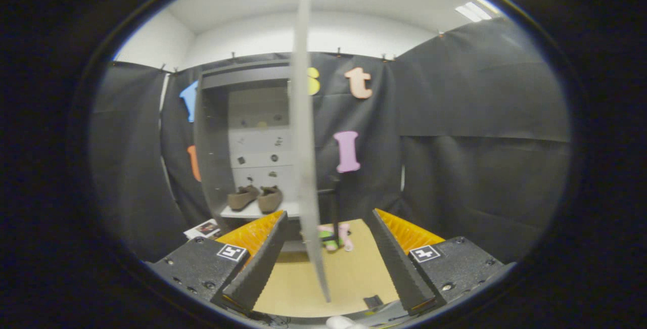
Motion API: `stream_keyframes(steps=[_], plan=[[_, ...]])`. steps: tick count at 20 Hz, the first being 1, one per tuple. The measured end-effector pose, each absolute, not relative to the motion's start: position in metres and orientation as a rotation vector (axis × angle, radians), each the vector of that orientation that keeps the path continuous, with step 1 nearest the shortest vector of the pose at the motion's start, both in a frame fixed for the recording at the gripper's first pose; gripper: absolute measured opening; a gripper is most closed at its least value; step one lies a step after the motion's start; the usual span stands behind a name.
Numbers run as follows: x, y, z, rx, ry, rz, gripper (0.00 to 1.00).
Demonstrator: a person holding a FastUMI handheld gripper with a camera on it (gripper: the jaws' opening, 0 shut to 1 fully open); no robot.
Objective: Open the shoe cabinet door, grab the shoes and put them into the shoe cabinet, then close the shoe cabinet door.
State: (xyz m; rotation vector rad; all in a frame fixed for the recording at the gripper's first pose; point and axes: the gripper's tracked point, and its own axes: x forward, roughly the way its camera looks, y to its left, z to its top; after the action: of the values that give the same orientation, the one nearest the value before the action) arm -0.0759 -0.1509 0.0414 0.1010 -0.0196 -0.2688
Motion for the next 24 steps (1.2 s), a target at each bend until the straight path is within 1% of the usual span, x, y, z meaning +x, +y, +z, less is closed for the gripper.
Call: stream_keyframes(steps=[2,4,7,11,12,18,24], plan=[[-0.078,-0.177,0.042,0.119,-0.021,-0.291,1.00],[-0.064,-0.189,0.041,0.133,-0.024,-0.276,1.00],[-0.033,-0.193,0.035,0.103,-0.004,-0.202,1.00],[-0.001,-0.175,0.032,0.098,0.020,-0.075,1.00],[0.004,-0.179,0.033,0.087,0.019,-0.078,1.00],[0.016,-0.166,0.039,0.033,0.015,0.010,0.98],[0.013,-0.126,0.036,0.059,0.029,0.095,0.98]])
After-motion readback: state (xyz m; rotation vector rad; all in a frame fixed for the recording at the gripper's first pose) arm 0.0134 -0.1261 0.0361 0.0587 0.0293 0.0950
